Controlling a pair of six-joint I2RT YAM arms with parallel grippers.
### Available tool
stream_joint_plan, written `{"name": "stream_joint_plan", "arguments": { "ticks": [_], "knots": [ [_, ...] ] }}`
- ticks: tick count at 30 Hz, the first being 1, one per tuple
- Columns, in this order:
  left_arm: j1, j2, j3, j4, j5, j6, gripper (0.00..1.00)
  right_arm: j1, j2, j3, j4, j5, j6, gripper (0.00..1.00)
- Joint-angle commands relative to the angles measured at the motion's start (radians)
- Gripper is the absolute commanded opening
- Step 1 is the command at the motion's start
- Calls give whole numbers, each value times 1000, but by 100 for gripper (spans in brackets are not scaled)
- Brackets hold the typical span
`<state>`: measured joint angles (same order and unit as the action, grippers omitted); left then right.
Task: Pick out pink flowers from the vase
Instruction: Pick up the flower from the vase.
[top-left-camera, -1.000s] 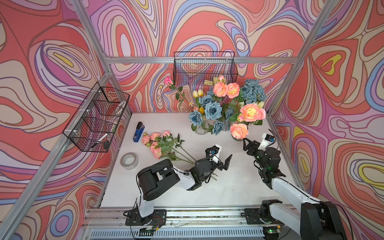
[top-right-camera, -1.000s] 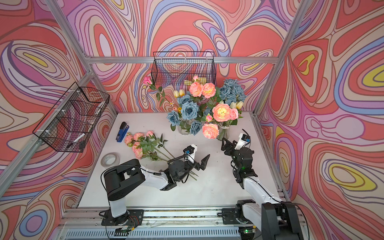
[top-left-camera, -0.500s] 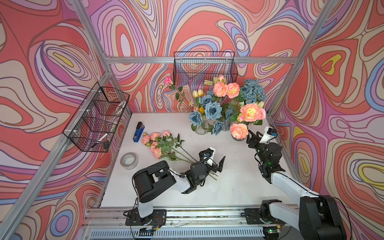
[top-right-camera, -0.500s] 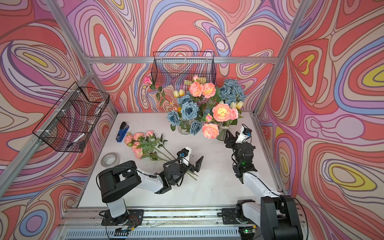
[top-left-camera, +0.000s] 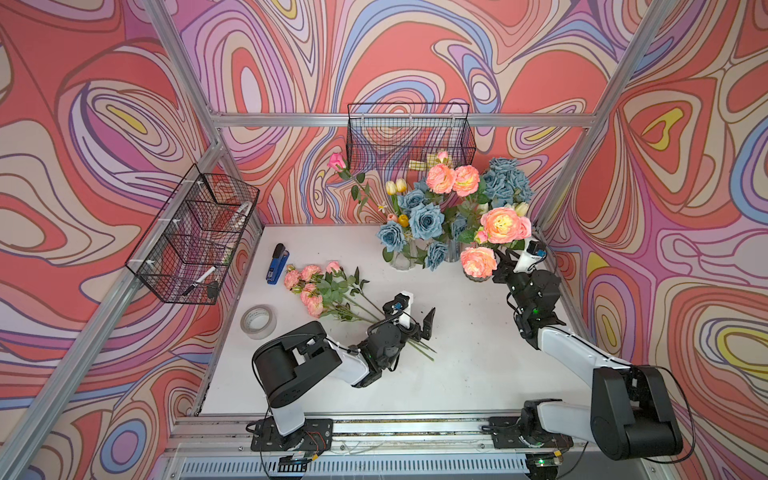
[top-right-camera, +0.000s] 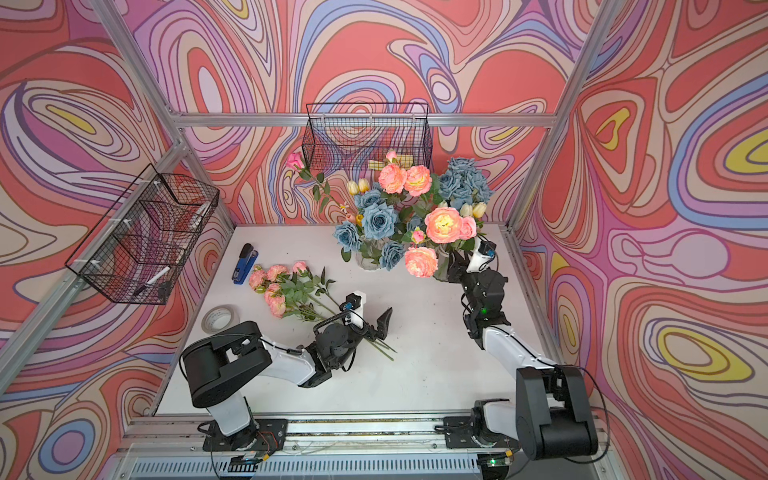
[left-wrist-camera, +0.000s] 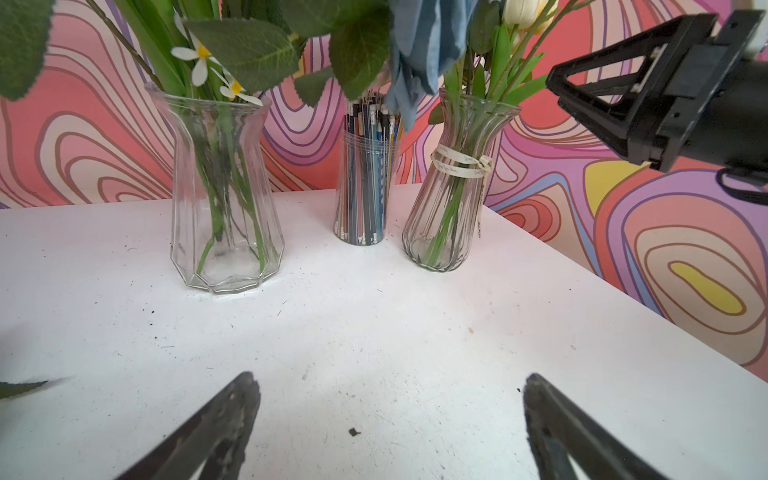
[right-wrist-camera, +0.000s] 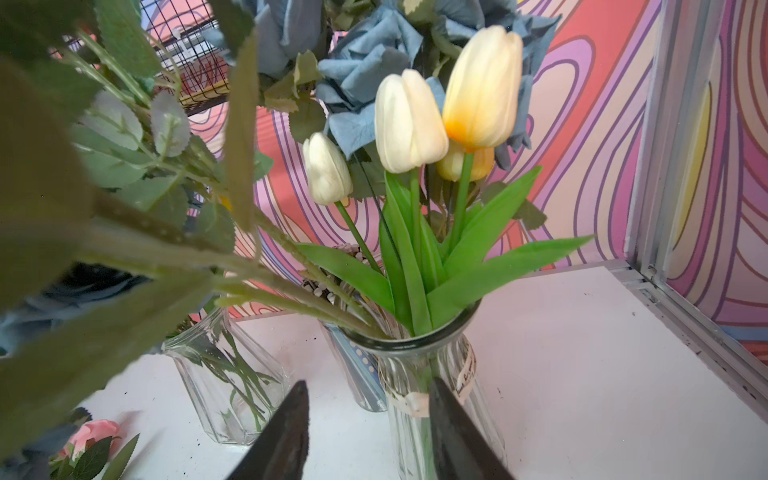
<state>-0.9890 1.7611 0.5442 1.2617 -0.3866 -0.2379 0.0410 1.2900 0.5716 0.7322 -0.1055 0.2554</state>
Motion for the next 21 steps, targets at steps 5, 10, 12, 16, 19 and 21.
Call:
{"name": "stream_joint_plan", "arguments": {
  "ticks": [5,10,12,16,19,21],
  "knots": [
    [11,-32,-18,64,-18,-12,100,6,59,67,30,-27,-5,45],
    [13,-34,-19,64,-27,-12,100,5,95,94,47,-33,5,45],
    [13,-34,-20,64,-27,-12,100,5,114,105,56,-35,9,44],
    [15,-34,-20,64,-31,-10,100,4,152,131,81,-31,18,43],
    [14,-38,-19,63,-33,-6,100,5,171,152,84,-20,14,41],
    [14,-40,-20,62,-37,-6,100,5,181,168,83,-17,9,40]
  ]
}}
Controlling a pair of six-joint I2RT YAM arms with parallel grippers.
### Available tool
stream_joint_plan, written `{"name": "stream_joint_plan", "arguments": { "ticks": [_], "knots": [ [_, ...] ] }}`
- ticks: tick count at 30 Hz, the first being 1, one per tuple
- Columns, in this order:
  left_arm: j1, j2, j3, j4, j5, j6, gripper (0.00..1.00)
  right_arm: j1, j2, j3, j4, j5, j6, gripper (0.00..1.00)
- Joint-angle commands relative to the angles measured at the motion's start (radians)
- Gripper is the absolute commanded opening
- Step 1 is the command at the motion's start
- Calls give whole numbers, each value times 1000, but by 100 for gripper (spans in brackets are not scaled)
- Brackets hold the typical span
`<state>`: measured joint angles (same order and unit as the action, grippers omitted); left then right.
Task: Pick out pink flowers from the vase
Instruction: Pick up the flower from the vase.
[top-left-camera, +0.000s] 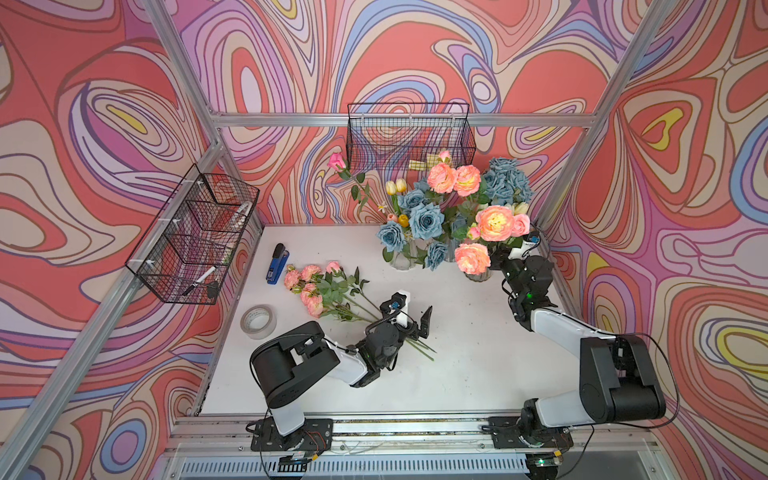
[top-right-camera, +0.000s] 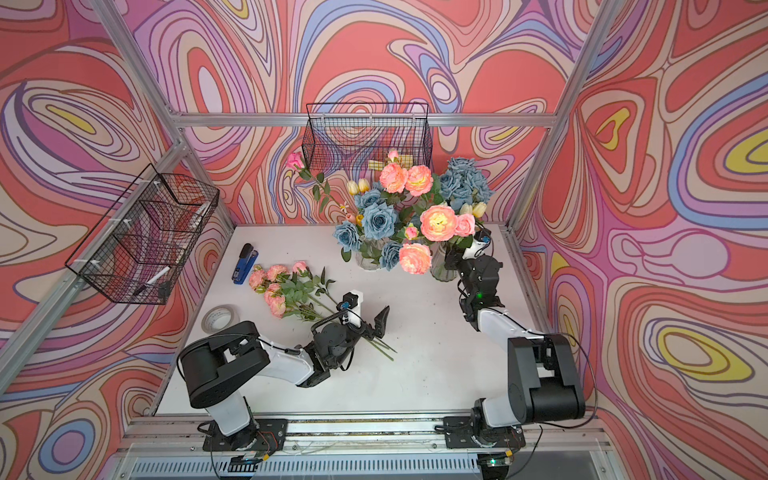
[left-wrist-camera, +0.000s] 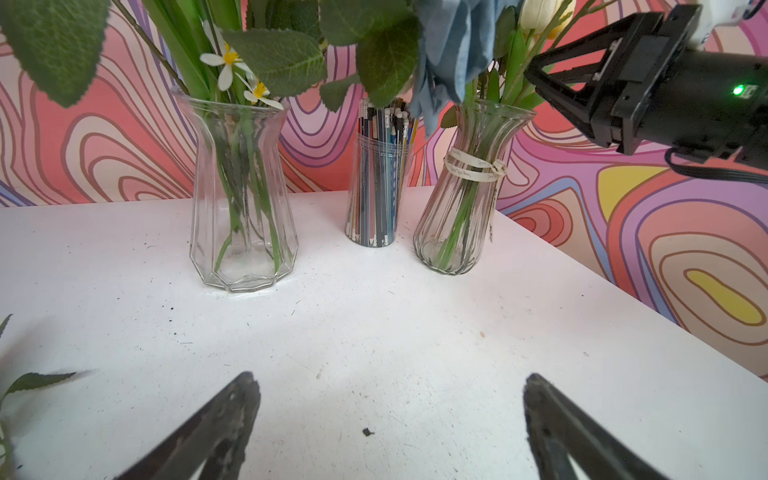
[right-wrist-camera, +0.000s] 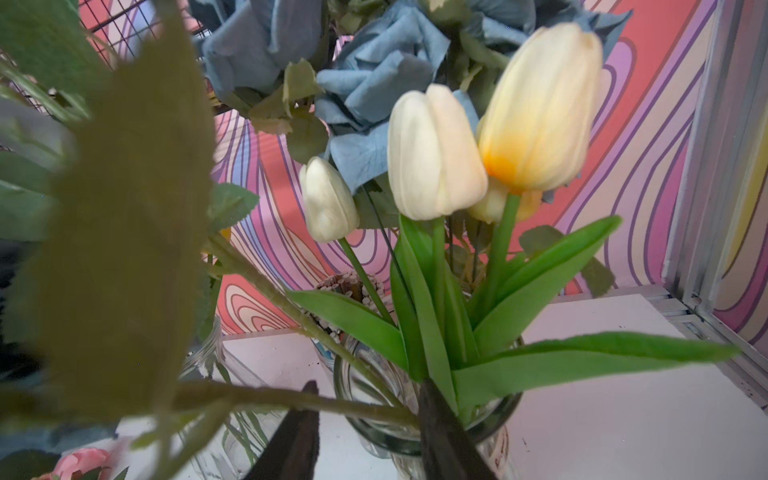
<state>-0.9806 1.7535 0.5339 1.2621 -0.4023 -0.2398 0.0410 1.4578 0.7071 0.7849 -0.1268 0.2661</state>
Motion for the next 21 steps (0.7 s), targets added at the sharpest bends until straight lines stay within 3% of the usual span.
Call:
{"name": "stream_joint_plan", "arguments": {
  "ticks": [1,14,21],
  "knots": [
    [6,-35,-9,63,-22,-4,100,4,18,41,28,7,-4,39],
    [5,-49,-49,63,-24,2,100,5,41,100,-1,19,-23,32],
    [6,-58,-53,62,-20,8,100,5,68,133,-12,29,-51,42]
  ]
}}
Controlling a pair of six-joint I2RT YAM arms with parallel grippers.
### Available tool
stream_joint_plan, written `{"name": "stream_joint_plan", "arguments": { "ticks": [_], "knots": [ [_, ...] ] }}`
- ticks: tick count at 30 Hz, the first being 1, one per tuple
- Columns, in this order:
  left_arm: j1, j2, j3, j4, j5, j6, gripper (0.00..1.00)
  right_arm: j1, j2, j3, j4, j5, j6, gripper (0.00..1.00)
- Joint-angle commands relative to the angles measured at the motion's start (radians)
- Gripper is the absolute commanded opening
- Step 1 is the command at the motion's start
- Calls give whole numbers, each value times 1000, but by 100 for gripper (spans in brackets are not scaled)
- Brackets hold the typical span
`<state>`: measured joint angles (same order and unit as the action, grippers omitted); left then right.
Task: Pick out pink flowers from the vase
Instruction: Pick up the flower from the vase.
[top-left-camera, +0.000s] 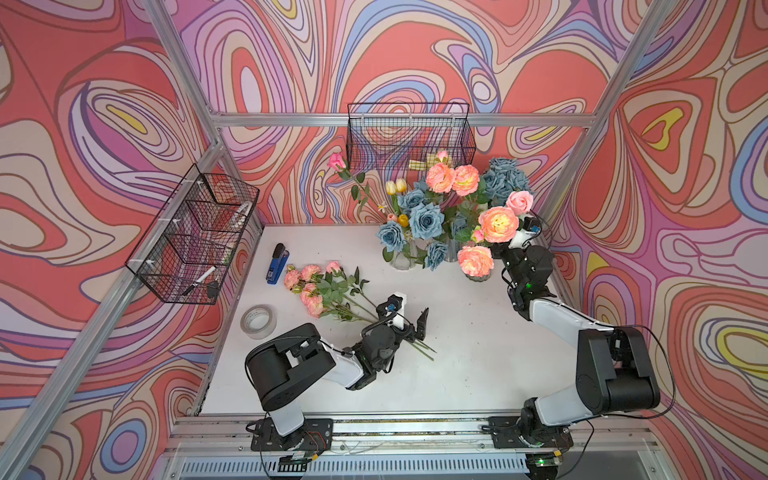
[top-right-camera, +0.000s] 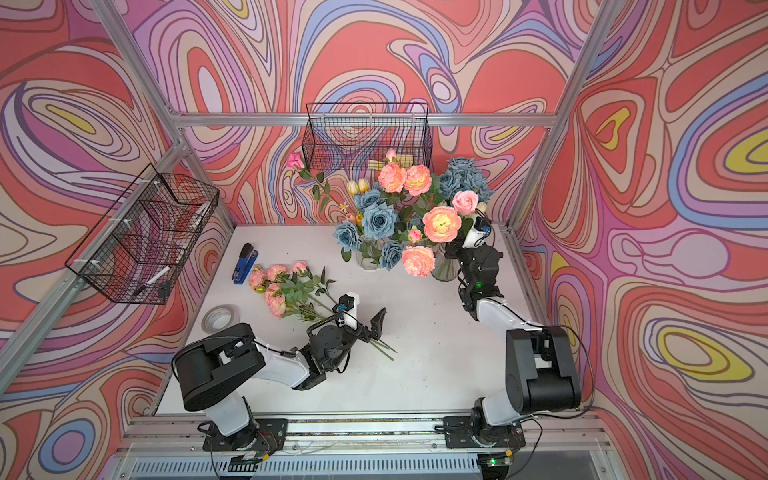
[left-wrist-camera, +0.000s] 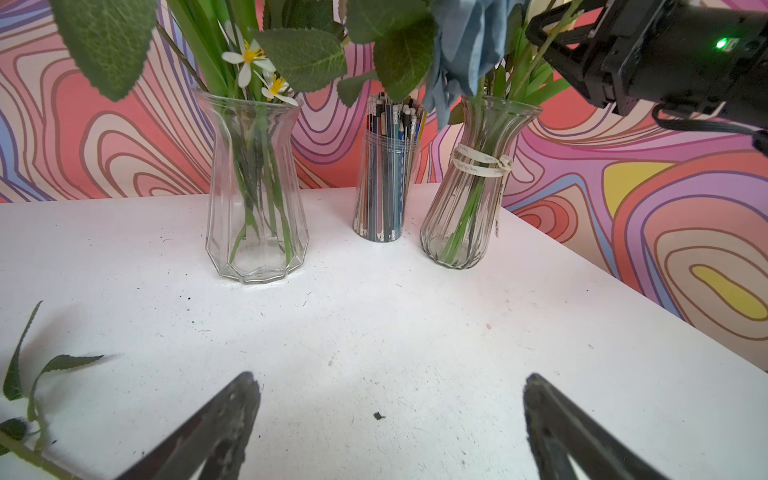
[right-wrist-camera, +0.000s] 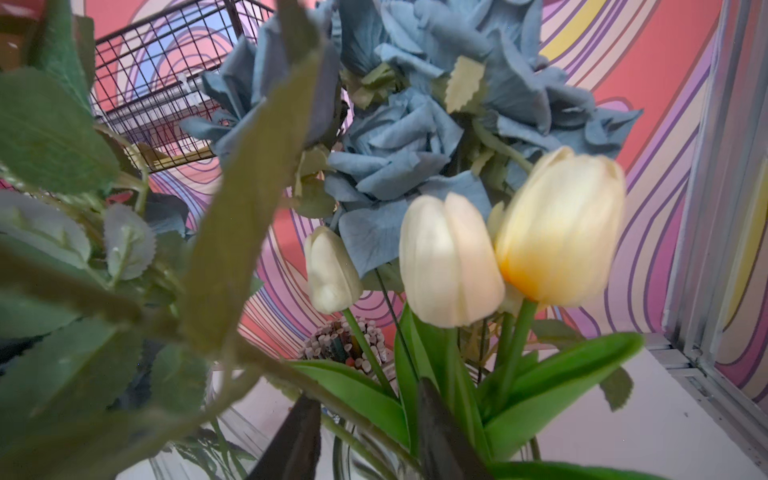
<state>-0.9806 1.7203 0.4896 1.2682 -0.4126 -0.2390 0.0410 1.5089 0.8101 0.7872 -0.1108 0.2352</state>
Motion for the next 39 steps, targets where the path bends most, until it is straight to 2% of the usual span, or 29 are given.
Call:
{"name": "stream_joint_plan", "arguments": {
  "ticks": [1,8,11,17,18,22,28,35,39],
  "knots": [
    [5,-26,-9,57,-9,7,100,5,20,36,-18,13,-20,44],
    [6,-31,-11,56,-9,12,100,5,46,60,-20,4,-19,51],
    [5,-33,-13,57,-9,13,100,5,51,58,-18,1,-25,51],
    [6,-33,-14,57,-9,12,100,4,41,53,-25,-9,-40,44],
    [5,-33,-16,57,-9,12,100,6,37,49,-27,-10,-39,45],
    [5,-30,-14,56,-11,10,100,5,31,33,-21,-8,5,61],
    [6,-31,-20,56,-12,9,100,6,35,40,-23,-34,17,63],
    [6,-31,-20,56,-17,9,100,5,22,56,-65,-3,-21,43],
    [6,-28,-19,57,-15,8,100,5,10,63,-78,12,-39,37]
  ]
}}
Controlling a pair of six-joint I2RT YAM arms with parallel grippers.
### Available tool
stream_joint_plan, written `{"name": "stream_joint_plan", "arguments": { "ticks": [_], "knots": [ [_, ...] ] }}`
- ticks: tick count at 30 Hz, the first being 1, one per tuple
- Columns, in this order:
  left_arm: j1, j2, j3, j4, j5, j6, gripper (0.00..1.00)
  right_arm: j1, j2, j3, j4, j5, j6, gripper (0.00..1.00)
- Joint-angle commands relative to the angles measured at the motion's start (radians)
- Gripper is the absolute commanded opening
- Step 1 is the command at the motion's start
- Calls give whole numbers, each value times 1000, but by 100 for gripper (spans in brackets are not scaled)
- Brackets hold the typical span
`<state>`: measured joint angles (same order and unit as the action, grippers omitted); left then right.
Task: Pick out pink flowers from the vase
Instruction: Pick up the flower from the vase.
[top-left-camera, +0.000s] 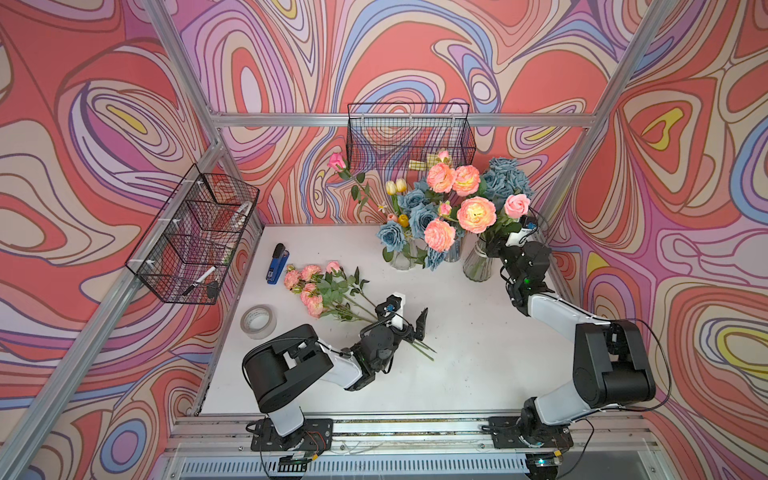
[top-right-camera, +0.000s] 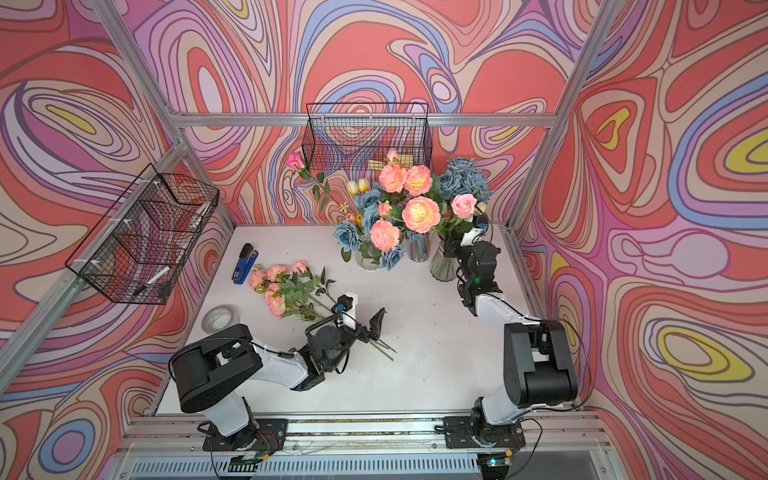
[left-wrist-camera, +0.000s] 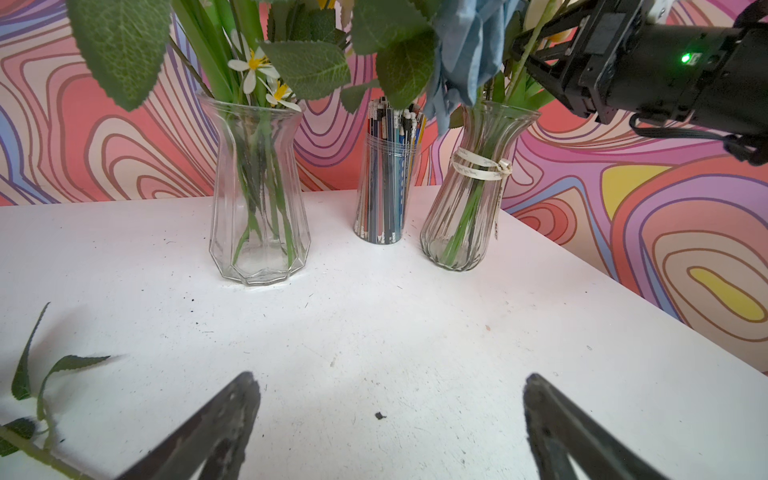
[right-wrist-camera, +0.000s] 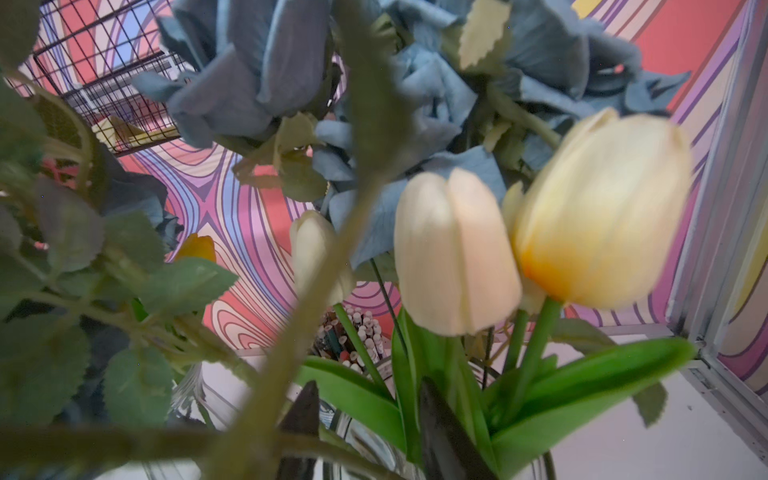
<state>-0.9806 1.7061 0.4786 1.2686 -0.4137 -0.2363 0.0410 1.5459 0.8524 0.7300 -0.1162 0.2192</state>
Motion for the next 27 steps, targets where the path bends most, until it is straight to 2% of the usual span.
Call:
{"name": "stream_joint_plan", "arguments": {
  "ticks": [1,16,20,27],
  "knots": [
    [5,-14,-7,56,-14,5,100,6,-29,23,-23,20,-25,37],
    [5,-14,-10,56,-25,5,100,5,-56,101,-58,62,-70,24],
    [5,-16,-12,56,-30,6,100,4,-58,125,-67,72,-80,13],
    [5,-18,-14,56,-31,6,100,5,-60,166,-82,81,-100,5]
  ]
}}
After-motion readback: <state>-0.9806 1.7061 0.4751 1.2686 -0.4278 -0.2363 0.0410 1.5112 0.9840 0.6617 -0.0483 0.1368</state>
